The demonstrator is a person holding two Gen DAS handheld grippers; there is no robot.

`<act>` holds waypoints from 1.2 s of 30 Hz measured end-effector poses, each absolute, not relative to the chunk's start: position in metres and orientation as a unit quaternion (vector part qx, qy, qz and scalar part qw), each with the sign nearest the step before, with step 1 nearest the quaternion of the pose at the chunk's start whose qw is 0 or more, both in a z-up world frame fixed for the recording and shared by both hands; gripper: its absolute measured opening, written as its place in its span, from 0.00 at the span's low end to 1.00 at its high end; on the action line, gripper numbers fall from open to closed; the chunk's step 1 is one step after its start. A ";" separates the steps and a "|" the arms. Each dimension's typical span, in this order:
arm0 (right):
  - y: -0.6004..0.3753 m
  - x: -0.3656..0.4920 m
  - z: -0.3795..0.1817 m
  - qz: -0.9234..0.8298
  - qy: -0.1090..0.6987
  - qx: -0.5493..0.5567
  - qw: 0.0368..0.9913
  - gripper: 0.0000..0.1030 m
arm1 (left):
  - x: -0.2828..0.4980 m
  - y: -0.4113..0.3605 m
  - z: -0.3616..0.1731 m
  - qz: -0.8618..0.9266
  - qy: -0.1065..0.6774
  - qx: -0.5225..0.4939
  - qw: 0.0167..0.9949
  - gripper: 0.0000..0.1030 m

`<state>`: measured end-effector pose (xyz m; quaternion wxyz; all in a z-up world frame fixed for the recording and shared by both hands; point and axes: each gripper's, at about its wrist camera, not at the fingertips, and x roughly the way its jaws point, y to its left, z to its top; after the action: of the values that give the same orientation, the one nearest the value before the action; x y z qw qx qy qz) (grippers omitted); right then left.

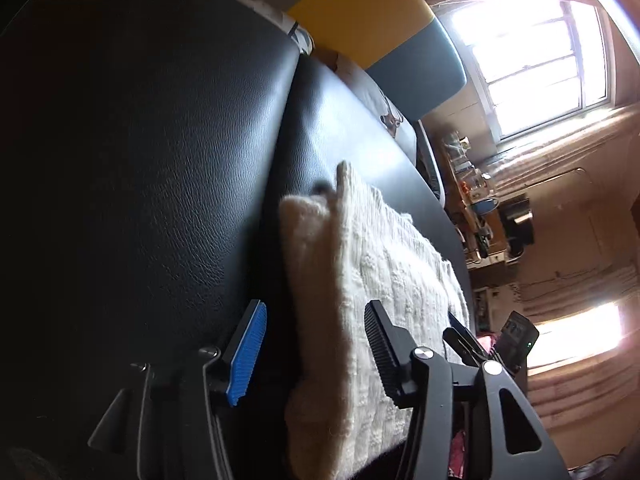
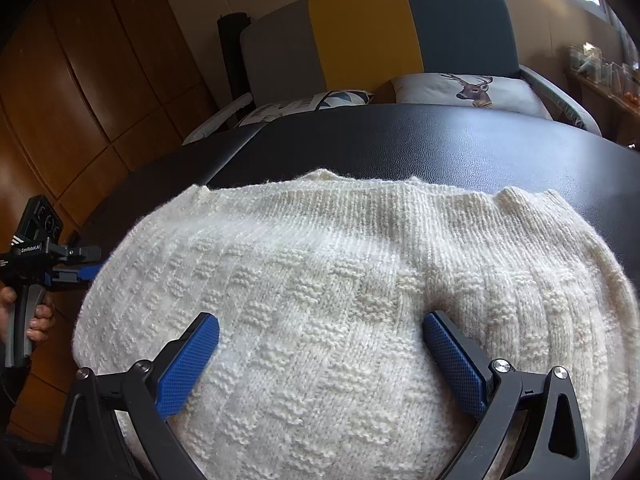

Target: Fold clothes

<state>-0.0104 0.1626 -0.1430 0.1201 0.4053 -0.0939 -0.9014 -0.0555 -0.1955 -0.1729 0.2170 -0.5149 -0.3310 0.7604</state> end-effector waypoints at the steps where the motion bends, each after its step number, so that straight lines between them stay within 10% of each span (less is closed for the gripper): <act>1: 0.162 -0.010 -0.143 -0.901 -0.093 0.406 0.120 1.00 | -0.059 -0.193 -0.176 0.757 -0.334 -0.516 0.221 0.54; 9: 0.170 -0.009 -0.133 -0.895 -0.122 0.410 0.127 1.00 | -0.090 -0.159 -0.180 0.777 -0.257 -0.524 0.234 0.56; 12: 0.182 -0.004 -0.123 -0.895 -0.133 0.406 0.128 1.00 | -0.086 -0.146 -0.170 0.794 -0.222 -0.507 0.250 0.16; 14: 0.191 -0.001 -0.119 -0.894 -0.118 0.413 0.124 1.00 | -0.083 -0.144 -0.164 0.803 -0.229 -0.497 0.238 0.14; 29: 0.243 -0.005 -0.125 -0.842 -0.002 0.511 0.173 0.56 | -0.134 -0.191 -0.096 0.834 -0.200 -0.480 0.184 0.12; 36: 0.242 -0.017 -0.141 -0.823 0.023 0.531 0.199 0.57 | -0.122 -0.168 -0.050 0.809 -0.258 -0.462 0.255 0.12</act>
<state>-0.0171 0.2419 -0.1407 0.1990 0.5310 0.0227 -0.8234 -0.1222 -0.1680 -0.0499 0.2555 -0.4621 -0.2576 0.8092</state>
